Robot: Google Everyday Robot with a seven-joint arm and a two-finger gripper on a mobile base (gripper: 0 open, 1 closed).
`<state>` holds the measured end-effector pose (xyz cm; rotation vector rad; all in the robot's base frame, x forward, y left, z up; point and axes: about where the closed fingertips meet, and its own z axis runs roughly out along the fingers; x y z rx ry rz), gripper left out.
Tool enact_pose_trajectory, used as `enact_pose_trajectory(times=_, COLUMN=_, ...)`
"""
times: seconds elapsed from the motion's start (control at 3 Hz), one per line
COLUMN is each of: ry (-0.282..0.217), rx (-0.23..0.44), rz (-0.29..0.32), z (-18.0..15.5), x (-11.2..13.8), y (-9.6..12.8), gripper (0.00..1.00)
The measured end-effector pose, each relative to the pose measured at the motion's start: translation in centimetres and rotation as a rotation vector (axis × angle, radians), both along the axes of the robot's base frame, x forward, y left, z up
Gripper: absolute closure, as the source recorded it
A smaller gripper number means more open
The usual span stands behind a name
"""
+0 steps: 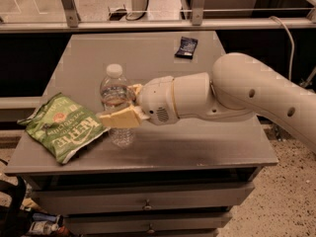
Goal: Move water bottle near green jalapeno chip bag
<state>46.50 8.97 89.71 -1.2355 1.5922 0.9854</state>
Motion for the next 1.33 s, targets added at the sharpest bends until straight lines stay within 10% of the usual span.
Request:
enact_pose_trajectory(times=1.0, ry=-0.006, rx=-0.005, rz=0.014, z=0.25, x=-0.46, y=0.73, gripper=0.00)
enact_pose_trajectory(times=1.33, ry=-0.006, rx=-0.005, rz=0.014, z=0.25, x=-0.46, y=0.74, gripper=0.00)
